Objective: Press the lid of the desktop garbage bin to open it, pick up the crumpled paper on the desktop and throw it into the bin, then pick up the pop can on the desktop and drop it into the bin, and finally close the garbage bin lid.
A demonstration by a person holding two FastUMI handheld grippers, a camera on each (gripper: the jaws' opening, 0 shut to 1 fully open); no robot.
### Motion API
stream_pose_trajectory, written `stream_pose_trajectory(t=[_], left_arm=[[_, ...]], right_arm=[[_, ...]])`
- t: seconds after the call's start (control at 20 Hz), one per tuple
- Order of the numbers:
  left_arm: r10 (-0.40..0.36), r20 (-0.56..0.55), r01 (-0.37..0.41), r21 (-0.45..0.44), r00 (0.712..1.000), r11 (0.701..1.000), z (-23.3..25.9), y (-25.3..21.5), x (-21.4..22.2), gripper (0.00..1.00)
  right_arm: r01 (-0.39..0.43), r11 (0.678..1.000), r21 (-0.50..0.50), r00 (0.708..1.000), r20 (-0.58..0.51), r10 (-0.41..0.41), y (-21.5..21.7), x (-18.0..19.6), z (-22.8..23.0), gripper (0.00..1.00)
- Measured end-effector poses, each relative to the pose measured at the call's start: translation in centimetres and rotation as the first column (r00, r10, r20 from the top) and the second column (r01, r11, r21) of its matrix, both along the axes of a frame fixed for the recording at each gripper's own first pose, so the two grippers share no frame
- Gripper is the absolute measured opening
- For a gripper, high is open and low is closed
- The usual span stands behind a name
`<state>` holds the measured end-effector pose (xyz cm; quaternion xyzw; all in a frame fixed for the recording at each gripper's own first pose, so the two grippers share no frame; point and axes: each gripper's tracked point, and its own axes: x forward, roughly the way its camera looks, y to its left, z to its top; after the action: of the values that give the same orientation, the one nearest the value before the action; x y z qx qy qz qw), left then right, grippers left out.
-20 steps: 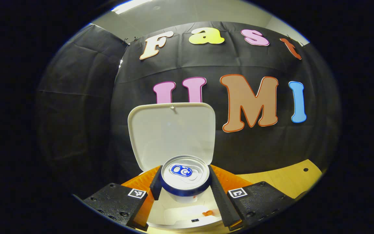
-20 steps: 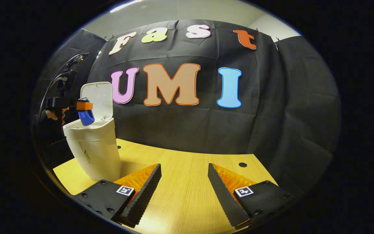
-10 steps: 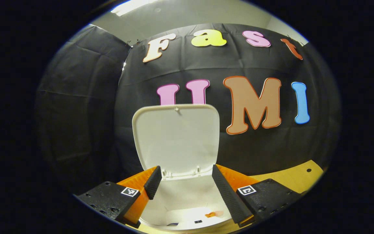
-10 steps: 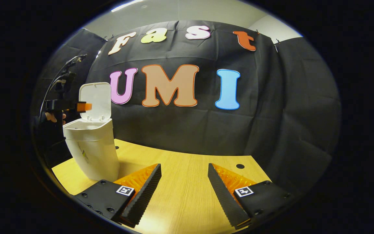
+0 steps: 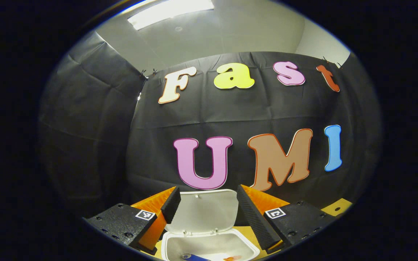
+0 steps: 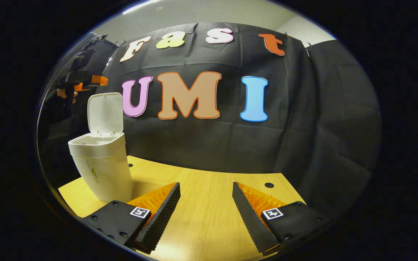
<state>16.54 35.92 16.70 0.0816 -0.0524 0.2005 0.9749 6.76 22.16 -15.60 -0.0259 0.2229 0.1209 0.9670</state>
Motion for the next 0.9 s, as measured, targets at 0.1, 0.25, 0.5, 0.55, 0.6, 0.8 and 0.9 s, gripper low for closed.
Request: stream_pose_trajectory(t=[0.1, 0.25, 0.5, 0.55, 0.6, 0.8, 0.9], left_arm=[[0.009, 0.000, -0.009, 0.008, 1.000, 1.000, 1.4, 0.9, 1.4, 0.93], [0.011, -0.024, -0.012, -0.050, 1.000, 0.999, 1.5, 2.4, 4.0, 0.96], [0.058, -0.119, -0.069, -0.088, 0.991, 0.994, -0.8, 5.7, 7.2, 0.93], [0.062, -0.149, -0.077, -0.091, 0.987, 0.993, -1.5, 6.1, 7.7, 0.93], [0.066, -0.169, -0.084, -0.100, 0.983, 0.991, -2.2, 6.5, 7.9, 0.94], [0.074, -0.230, -0.108, -0.140, 0.970, 0.984, -4.9, 7.3, 8.6, 0.94], [0.071, -0.228, -0.104, -0.136, 0.971, 0.985, -4.7, 7.1, 8.1, 0.98]], right_arm=[[0.006, 1.000, 0.004, 1.000, -0.013, -0.006, -0.1, 0.0, -0.4, 1.00], [0.014, 1.000, 0.001, 1.000, -0.023, -0.014, -0.3, 0.0, -0.8, 0.97], [0.031, 0.999, -0.012, 0.999, -0.028, -0.032, -1.1, -0.2, -1.0, 1.00], [0.035, 0.999, -0.013, 0.999, -0.029, -0.035, -1.2, -0.2, -1.0, 1.00], [0.039, 0.999, -0.013, 0.999, -0.030, -0.039, -1.4, -0.2, -0.9, 0.96], [0.047, 0.999, -0.007, 0.999, -0.019, -0.047, -1.6, -0.3, -0.6, 1.00], [0.045, 0.999, -0.006, 0.999, -0.016, -0.045, -1.7, -0.2, -0.5, 0.96]])
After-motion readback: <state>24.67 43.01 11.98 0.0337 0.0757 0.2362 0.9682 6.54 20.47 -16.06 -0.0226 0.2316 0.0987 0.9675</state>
